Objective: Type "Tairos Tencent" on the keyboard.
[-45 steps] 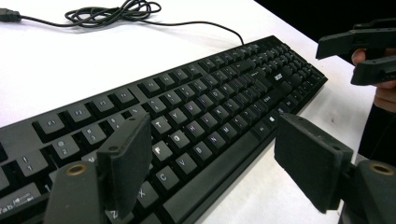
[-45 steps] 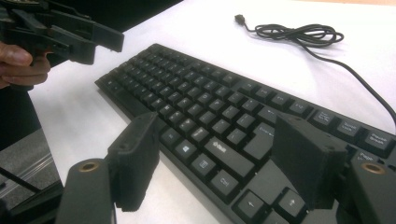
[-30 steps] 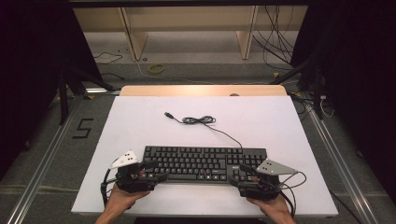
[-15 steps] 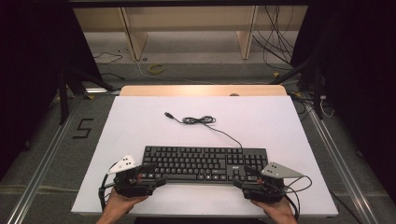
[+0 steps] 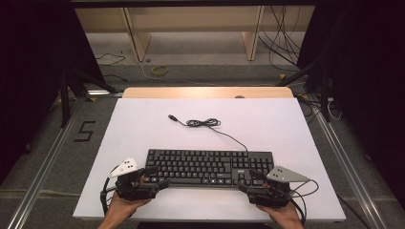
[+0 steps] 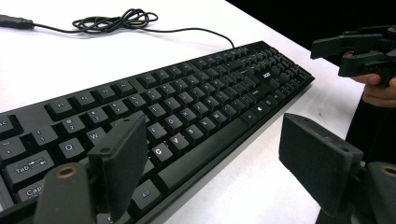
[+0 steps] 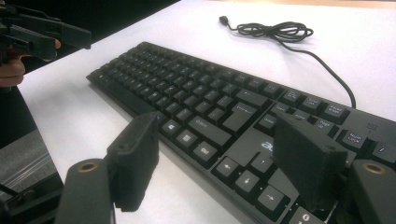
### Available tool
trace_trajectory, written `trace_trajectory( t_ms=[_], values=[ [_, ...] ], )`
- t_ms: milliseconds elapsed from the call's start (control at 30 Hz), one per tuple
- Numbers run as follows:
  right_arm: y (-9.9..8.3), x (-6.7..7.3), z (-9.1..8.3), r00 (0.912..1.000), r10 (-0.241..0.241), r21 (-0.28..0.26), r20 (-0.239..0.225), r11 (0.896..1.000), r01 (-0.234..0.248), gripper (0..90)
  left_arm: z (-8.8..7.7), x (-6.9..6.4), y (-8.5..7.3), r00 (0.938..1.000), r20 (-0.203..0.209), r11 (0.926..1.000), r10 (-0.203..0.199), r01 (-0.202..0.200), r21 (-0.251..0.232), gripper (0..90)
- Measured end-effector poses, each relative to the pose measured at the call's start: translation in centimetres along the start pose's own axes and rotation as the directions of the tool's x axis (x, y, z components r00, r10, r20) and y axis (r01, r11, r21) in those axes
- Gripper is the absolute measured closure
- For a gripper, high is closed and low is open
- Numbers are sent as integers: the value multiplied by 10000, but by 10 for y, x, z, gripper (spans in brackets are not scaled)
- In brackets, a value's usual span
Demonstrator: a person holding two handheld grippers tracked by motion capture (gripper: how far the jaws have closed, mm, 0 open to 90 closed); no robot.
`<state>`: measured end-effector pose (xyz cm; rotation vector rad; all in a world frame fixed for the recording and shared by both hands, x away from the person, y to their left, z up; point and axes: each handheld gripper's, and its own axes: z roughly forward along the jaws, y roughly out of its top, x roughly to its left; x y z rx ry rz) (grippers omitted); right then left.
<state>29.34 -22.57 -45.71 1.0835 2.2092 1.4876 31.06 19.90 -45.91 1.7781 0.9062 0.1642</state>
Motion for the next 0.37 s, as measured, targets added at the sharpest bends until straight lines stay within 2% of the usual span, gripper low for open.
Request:
trace_trajectory(
  t_ms=[367],
  values=[
    [1, 0, -1, 10000, 21, -48, 7, 10000, -21, 325, 1, 1, 0, 10000, -77, 10000, -20, 20, -12, 235]
  ],
)
